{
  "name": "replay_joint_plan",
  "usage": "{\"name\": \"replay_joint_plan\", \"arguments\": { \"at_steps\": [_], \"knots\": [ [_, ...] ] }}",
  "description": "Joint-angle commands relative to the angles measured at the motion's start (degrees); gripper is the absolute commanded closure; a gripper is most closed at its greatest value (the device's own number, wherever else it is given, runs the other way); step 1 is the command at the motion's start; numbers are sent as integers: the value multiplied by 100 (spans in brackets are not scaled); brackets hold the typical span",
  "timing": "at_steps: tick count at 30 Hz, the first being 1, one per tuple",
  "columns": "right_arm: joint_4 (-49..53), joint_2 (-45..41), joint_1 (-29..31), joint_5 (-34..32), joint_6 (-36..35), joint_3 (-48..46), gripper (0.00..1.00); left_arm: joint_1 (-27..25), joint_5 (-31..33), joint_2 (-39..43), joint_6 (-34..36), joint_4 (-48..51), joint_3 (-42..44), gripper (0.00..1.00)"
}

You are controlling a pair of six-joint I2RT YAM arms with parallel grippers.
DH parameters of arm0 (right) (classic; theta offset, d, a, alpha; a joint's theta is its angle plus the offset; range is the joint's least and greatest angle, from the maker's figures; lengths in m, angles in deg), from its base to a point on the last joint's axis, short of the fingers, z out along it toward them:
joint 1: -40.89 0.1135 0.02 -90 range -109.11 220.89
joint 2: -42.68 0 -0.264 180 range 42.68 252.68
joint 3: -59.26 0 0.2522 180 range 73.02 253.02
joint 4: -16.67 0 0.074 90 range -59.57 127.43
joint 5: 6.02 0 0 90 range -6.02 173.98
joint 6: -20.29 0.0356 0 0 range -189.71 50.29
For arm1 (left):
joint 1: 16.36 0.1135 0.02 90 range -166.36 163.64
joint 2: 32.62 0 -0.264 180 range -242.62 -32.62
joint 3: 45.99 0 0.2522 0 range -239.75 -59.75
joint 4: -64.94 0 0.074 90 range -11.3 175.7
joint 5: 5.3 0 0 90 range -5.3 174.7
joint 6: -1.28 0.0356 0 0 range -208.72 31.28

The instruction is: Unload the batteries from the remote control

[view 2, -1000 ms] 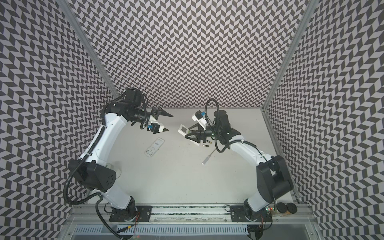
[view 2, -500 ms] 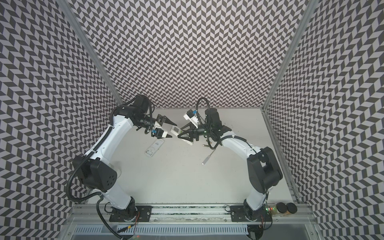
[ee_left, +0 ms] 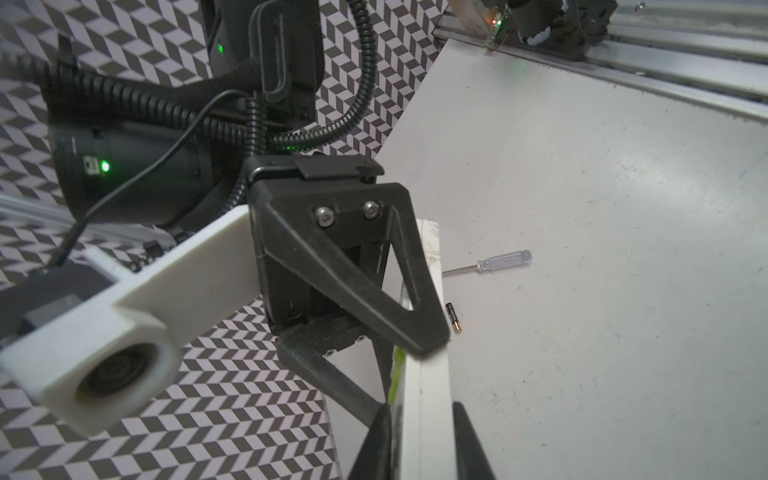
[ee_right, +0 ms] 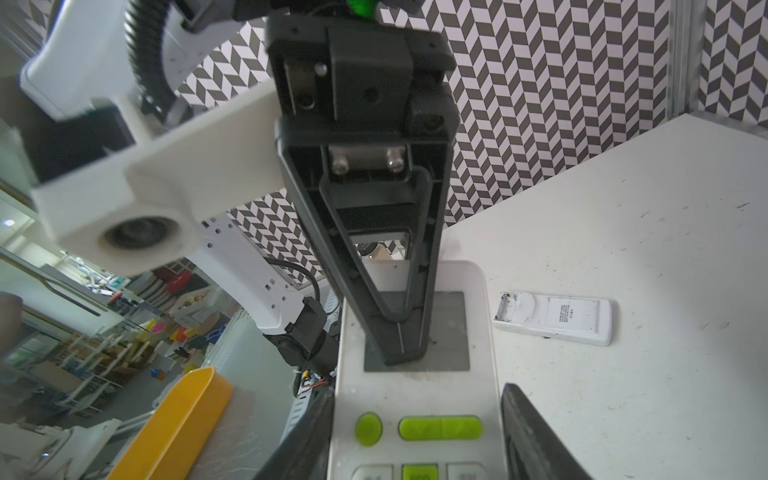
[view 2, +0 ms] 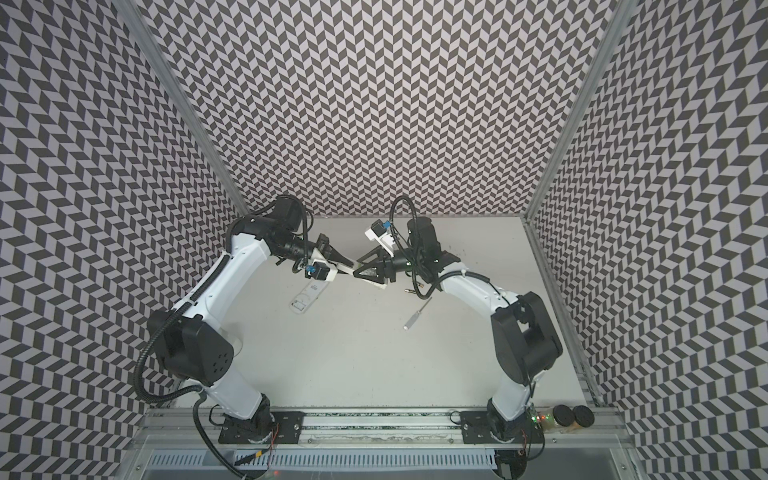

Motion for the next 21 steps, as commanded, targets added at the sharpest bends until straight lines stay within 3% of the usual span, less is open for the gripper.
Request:
{"name": "replay_joint_plan", "arguments": {
  "at_steps": [1, 7, 14, 18, 21],
  "knots": [
    [-366, -35, 79, -35, -292, 68, 55, 25, -146, 76, 3637, 33, 70, 84],
    [-466, -288, 67, -157, -328, -246, 47, 65, -275, 139, 3633, 122, 133, 100],
    [-458, -989, -308, -510, -423, -764, 36, 117, -229, 213, 3602, 246, 312, 100],
    [-952, -1634, -570, -950, -475, -1485, 33, 136, -36, 408, 3584, 188, 915, 100],
    [-1165, -2077, -805, -1146, -419, -1924, 31, 136, 175, 493, 3124, 238, 1222, 100]
  ]
}}
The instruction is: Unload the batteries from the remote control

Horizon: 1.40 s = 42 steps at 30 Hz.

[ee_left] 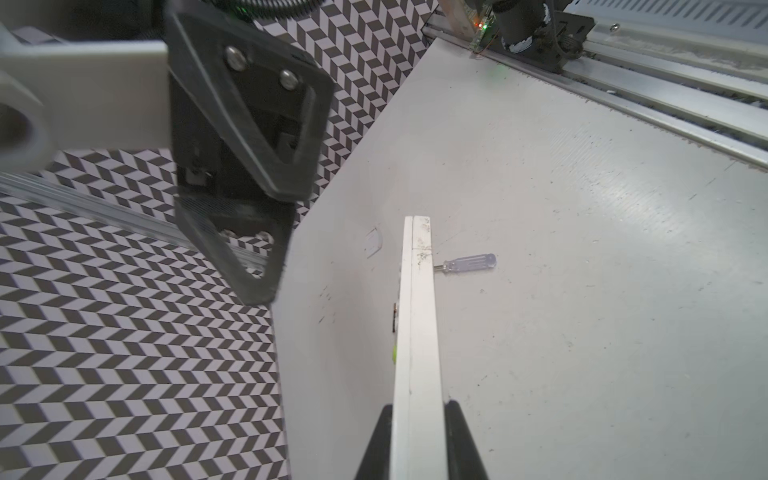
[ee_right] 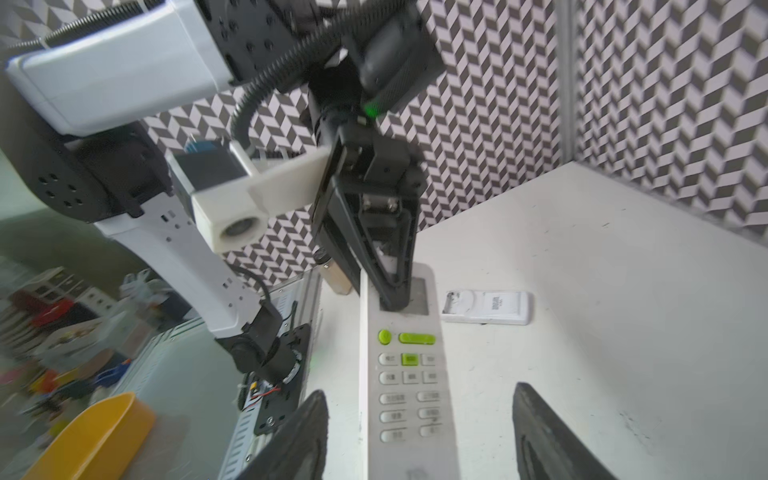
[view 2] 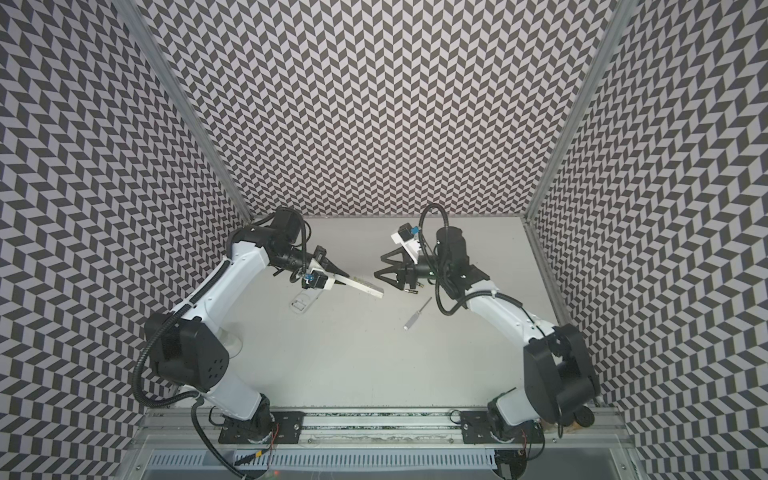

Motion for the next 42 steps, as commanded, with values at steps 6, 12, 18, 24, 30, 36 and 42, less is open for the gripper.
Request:
{"name": "replay_joint_plan", "arguments": {
  "at_steps": [6, 12, 18, 24, 30, 36, 42],
  "knots": [
    [-1151, -1432, -351, -1844, -154, -1112, 21, -59, 773, 84, 633, -277, 242, 100],
    [-1944, -2440, -483, -3010, 350, -2211, 6, -41, 338, -14, -1428, 106, 232, 100],
    [-1820, -2533, -591, -3308, 745, -2513, 1, 33, -378, -72, -4012, -367, 525, 100],
    [-2336, -2359, -692, -3238, 1723, -2762, 1, 142, -865, -54, -6463, -1408, 784, 100],
    [-2151, -1779, -597, -2372, 1753, -2517, 1, 180, -374, -27, -10259, -3647, 1327, 100],
    [-1738, -1052, -155, -2529, 1462, -2186, 3, 247, -86, -61, -10893, -3953, 1484, 100],
    [-2279, -169, 128, -2311, 1841, -2036, 7, 387, -130, -132, -11484, -4615, 2000, 100]
  ]
}}
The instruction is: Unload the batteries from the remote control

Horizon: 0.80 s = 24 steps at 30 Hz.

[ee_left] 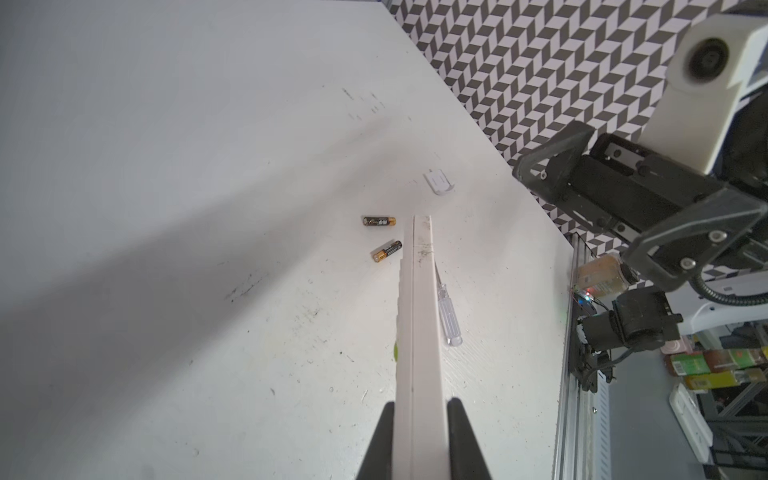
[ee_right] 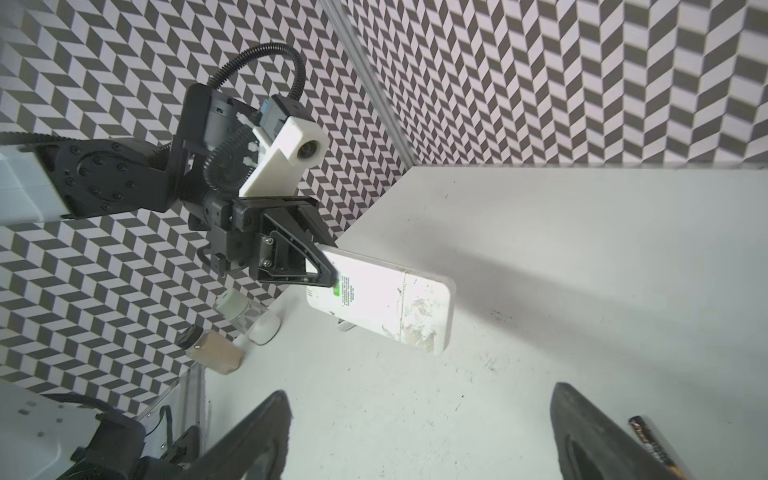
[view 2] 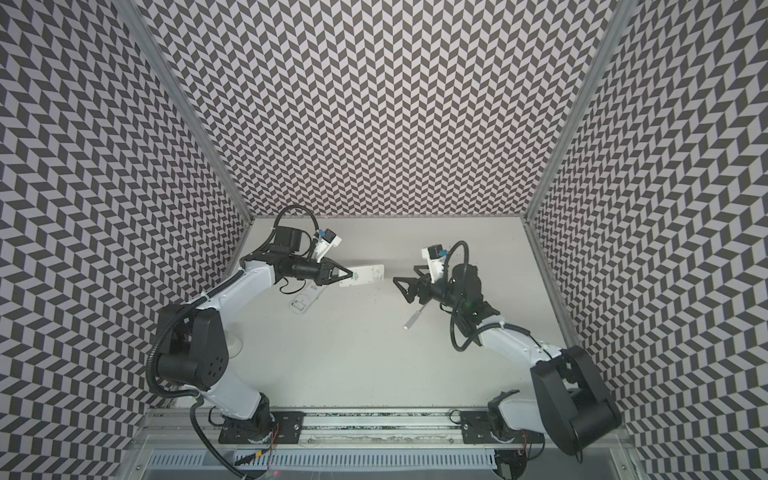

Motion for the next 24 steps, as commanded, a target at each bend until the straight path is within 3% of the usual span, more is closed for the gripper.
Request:
{"name": "replay_joint_plan", "arguments": {
  "at_steps": [1, 9, 13, 18, 24],
  "knots": [
    [-432, 365, 69, 261, 226, 196, 8, 72, -326, -42, -501, -534, 153, 100],
    [-283, 1477, 78, 964, 46, 787, 15, 145, -305, -17, -301, -382, 213, 100],
    [-599, 1949, 84, 1202, 280, 961, 17, 116, 89, 16, -430, -455, 296, 100],
    [-692, 2416, 185, 1345, 416, 1296, 24, 82, -90, -8, -490, -509, 298, 100],
    [-1148, 2822, 265, 1447, 769, 1488, 24, 8, -61, -1, -368, -387, 184, 100]
  ]
}}
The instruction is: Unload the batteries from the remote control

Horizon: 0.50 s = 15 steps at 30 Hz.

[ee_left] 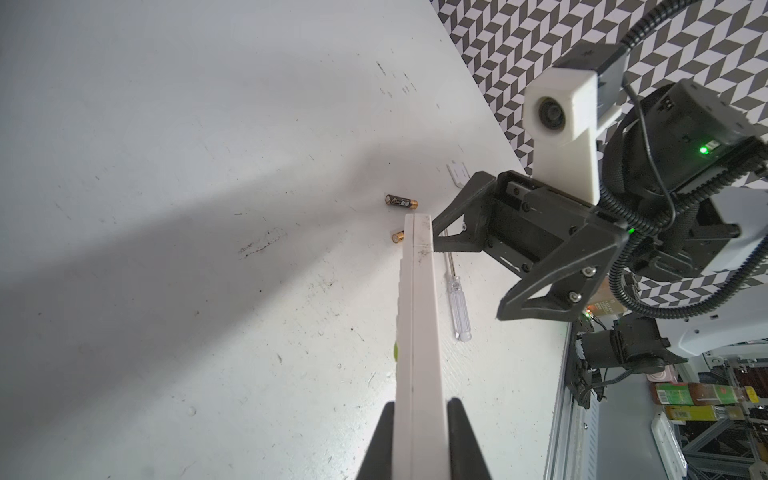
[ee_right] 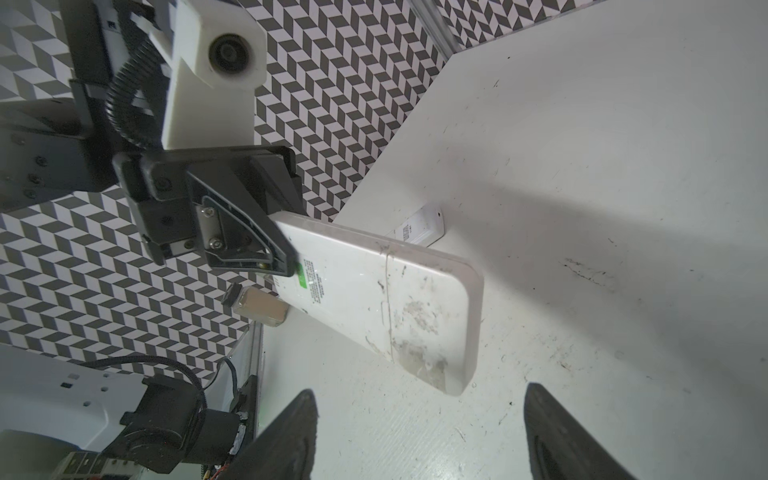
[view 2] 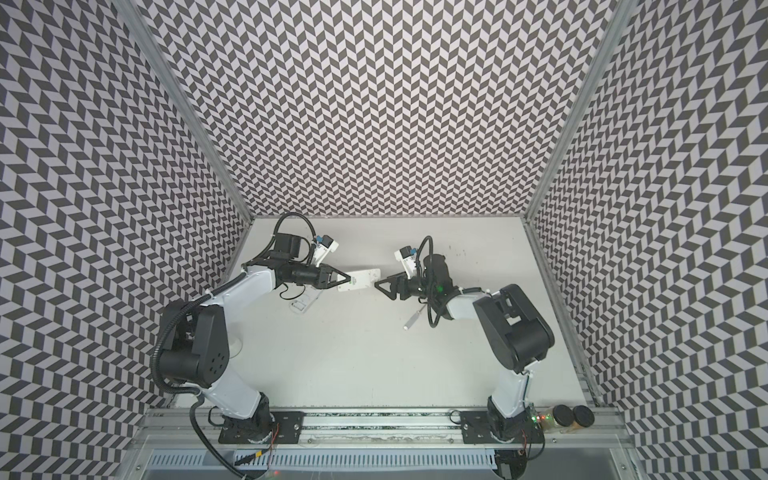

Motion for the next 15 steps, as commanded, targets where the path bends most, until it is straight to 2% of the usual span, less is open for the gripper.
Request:
{"name": "replay_joint_plan", "arguments": {
  "at_steps": [1, 5, 15],
  "knots": [
    [-612, 177, 47, 149, 212, 166, 24, -56, -104, 63, 28, -124, -68, 100],
    [-590, 341, 50, 232, 289, 353, 27, -71, -119, 167, 38, -60, -56, 100],
    [-694, 529, 115, 143, 356, 461, 43, -96, -286, 161, 37, -145, -37, 100]
  ]
}}
